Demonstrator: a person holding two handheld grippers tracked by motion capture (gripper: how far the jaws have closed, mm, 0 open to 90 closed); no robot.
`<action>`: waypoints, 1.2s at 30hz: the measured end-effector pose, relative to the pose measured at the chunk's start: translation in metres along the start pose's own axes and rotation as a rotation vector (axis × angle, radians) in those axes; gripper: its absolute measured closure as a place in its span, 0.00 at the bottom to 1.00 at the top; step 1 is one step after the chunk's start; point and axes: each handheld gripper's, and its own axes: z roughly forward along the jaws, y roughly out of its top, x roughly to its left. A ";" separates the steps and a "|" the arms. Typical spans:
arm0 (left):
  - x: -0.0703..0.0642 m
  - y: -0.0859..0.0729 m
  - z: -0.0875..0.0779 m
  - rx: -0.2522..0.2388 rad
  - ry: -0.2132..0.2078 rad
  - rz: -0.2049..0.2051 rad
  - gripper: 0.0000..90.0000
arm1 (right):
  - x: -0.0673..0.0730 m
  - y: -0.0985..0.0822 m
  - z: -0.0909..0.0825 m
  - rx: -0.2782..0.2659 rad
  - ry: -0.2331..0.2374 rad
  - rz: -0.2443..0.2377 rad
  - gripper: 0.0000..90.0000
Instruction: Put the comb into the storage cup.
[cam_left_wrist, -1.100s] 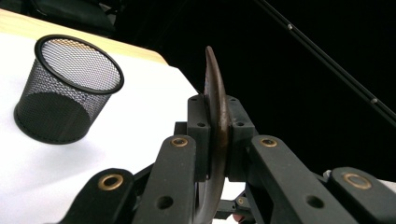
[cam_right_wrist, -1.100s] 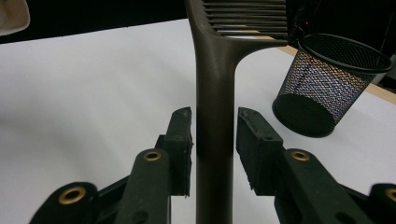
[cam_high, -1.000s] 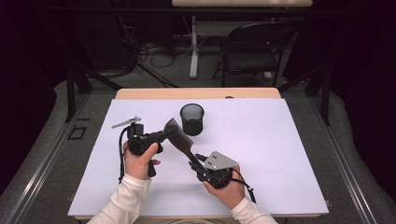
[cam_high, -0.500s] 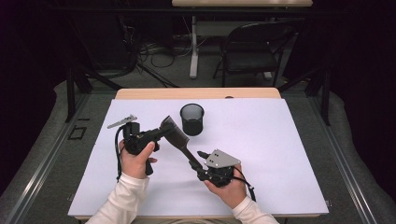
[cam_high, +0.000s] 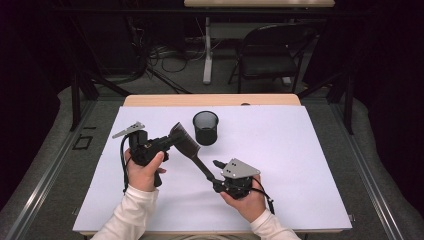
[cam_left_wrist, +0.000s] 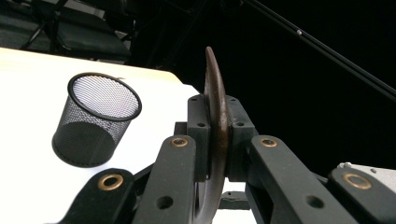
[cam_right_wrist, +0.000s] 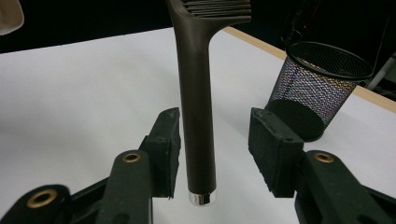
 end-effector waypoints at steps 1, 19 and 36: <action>0.000 0.000 -0.001 -0.002 0.002 0.005 0.93 | 0.000 0.000 0.000 -0.001 -0.001 0.001 0.60; 0.002 0.007 -0.011 -0.043 0.032 0.030 0.93 | -0.012 0.006 -0.005 -0.012 -0.032 -0.004 0.51; 0.012 0.014 -0.019 -0.068 0.049 0.017 0.93 | -0.032 0.004 -0.008 0.002 -0.023 0.078 0.42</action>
